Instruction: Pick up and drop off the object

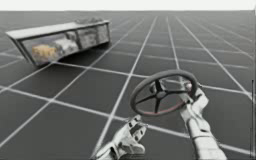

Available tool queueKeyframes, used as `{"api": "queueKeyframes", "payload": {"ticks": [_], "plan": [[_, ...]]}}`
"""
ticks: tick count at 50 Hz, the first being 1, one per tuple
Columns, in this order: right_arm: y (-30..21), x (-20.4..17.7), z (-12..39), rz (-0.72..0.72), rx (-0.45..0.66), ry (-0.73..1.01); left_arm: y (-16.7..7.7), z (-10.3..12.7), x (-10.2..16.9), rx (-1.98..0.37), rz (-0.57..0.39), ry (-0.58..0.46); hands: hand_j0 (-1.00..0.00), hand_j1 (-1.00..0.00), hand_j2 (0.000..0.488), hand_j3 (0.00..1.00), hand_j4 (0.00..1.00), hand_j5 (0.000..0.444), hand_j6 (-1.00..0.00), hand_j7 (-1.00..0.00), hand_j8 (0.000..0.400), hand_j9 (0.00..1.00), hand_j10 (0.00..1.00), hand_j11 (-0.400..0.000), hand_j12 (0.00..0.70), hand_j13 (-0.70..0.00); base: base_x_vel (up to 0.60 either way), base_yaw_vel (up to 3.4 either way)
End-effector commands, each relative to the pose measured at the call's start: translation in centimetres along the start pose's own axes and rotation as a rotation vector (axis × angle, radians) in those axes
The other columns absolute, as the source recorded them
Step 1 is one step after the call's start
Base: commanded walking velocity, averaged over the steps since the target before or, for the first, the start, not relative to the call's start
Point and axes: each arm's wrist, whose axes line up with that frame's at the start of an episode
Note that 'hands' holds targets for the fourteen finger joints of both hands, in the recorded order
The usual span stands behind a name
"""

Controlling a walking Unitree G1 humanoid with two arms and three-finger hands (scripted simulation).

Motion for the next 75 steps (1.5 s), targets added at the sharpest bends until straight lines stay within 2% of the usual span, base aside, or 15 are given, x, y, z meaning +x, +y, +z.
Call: {"api": "queueKeyframes", "payload": {"ticks": [1,28,75], "plan": [[1.02,-0.52,0.52,0.029,0.005,-0.02,0.3,0.0,-0.22,-0.011,-0.001,-0.012,0.0,0.0,0.0,1.0,1.0,0.0,0.0,0.0,0.0,1.0,1.0,-0.4,0.0,-0.7,0.59,0.01],[1.02,-0.52,0.52,0.029,0.005,-0.02,0.3,0.0,-0.22,-0.011,-0.001,-0.012,0.0,0.0,0.0,1.0,1.0,0.0,0.0,0.0,0.0,1.0,1.0,-0.4,0.0,-0.7,0.55,0.09],[1.02,-0.52,0.52,0.029,0.005,-0.02,0.3,0.0,-0.22,-0.011,-0.001,-0.012,0.0,0.0,0.0,1.0,1.0,0.0,0.0,0.0,0.0,1.0,1.0,-0.4,0.0,-0.7,0.4,0.39]]}}
